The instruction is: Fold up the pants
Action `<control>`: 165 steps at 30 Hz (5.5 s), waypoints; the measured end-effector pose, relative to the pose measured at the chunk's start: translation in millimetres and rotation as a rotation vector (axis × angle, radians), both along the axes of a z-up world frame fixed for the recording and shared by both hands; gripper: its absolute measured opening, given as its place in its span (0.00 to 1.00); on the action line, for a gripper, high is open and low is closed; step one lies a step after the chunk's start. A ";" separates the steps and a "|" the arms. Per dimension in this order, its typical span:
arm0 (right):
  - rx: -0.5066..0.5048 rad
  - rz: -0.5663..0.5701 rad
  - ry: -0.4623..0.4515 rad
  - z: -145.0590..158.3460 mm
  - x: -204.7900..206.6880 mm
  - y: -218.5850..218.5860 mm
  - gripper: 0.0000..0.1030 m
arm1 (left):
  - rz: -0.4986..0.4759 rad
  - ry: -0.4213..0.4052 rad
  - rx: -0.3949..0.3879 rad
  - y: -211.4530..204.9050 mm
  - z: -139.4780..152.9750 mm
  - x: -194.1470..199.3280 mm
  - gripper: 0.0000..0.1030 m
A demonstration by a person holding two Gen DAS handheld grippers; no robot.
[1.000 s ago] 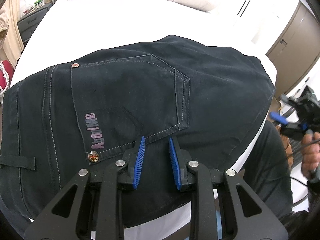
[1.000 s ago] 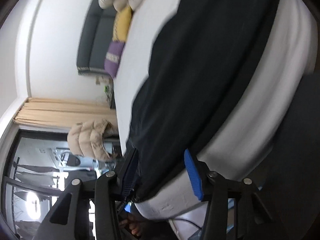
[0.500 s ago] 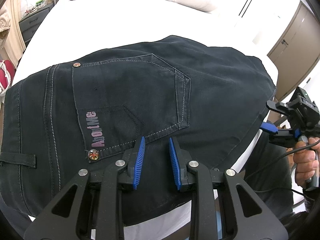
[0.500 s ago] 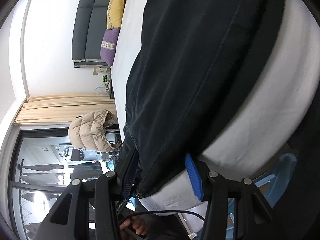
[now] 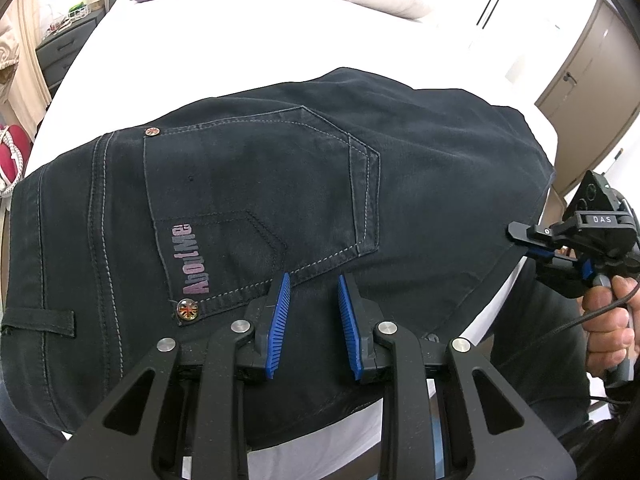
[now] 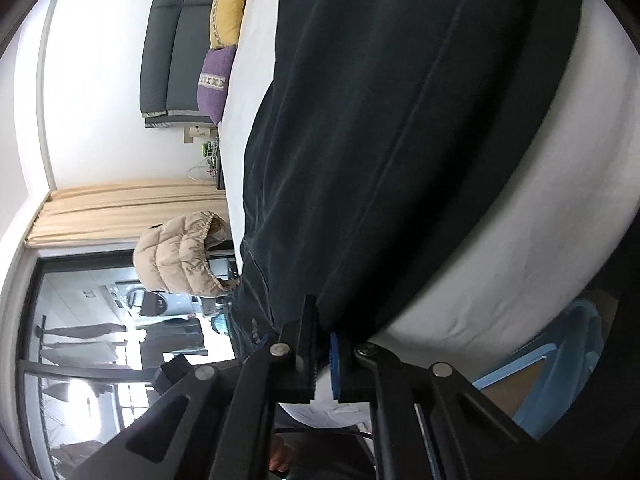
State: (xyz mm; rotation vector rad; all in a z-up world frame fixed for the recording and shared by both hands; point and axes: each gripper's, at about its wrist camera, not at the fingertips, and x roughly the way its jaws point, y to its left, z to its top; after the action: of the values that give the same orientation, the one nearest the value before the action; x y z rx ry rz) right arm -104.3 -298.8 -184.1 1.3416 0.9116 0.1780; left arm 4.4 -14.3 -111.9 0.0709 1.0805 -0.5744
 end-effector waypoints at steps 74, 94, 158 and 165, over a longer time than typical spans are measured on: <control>-0.280 -0.125 -0.149 103.8 -6.1 -117.9 0.13 | -0.079 -0.094 -0.068 -58.5 61.5 41.7 0.24; -0.288 -0.418 0.031 22.2 70.5 -275.0 0.00 | -0.074 0.050 -0.055 -88.5 -12.6 100.8 0.24; -0.155 -0.735 0.034 11.0 -108.0 -256.1 0.68 | 0.025 0.000 -0.031 -10.3 10.5 32.7 0.25; -0.143 -0.729 -0.057 16.6 -113.8 -254.2 0.53 | 0.027 -0.007 -0.027 -12.7 7.9 32.2 0.25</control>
State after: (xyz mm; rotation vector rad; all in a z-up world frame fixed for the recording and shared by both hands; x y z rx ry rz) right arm -218.1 -553.0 -167.4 1.4430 0.3369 -0.4020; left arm 36.5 -27.0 -104.0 0.0346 1.0647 -0.5637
